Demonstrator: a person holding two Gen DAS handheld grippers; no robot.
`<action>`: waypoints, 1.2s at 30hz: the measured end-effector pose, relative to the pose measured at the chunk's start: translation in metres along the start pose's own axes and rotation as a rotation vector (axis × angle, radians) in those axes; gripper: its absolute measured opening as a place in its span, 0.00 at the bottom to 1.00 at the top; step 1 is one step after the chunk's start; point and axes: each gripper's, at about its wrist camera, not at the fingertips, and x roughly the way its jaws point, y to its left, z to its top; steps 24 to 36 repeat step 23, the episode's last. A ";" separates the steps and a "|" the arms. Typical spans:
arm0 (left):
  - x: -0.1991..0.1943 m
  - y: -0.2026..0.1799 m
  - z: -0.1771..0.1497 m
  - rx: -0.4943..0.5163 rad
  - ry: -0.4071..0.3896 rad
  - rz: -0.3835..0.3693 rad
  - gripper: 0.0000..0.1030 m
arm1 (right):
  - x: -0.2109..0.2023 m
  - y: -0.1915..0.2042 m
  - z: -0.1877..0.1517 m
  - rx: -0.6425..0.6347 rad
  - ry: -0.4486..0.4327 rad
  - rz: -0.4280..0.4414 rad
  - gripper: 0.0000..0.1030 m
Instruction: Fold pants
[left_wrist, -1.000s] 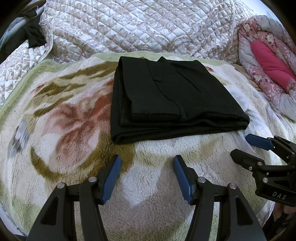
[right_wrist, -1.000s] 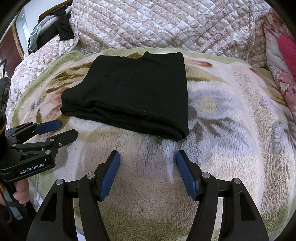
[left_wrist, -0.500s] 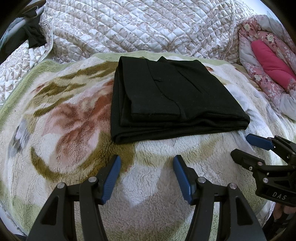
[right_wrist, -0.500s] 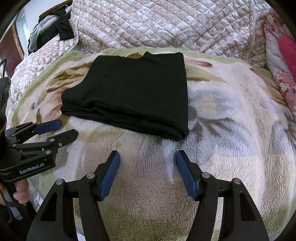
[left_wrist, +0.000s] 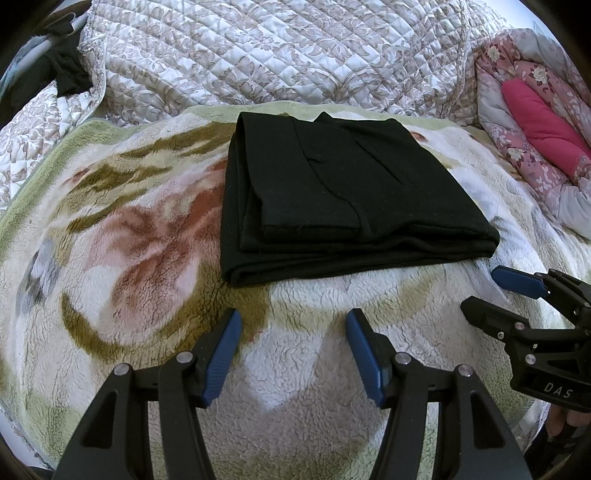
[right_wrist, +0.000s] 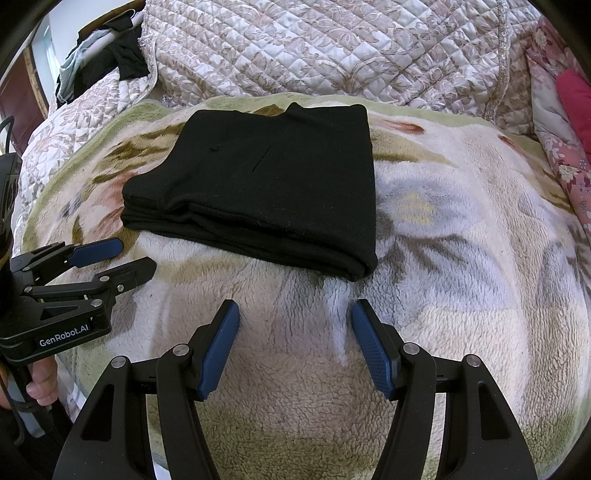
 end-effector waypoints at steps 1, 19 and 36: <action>0.000 0.000 -0.001 0.000 0.000 0.000 0.60 | 0.000 0.000 0.000 0.000 0.000 0.000 0.62; 0.000 0.000 -0.001 0.001 -0.001 0.000 0.60 | 0.000 0.001 0.000 0.003 0.000 -0.002 0.62; 0.000 0.000 -0.001 0.002 -0.002 0.000 0.61 | -0.001 0.002 0.000 0.005 0.000 0.003 0.62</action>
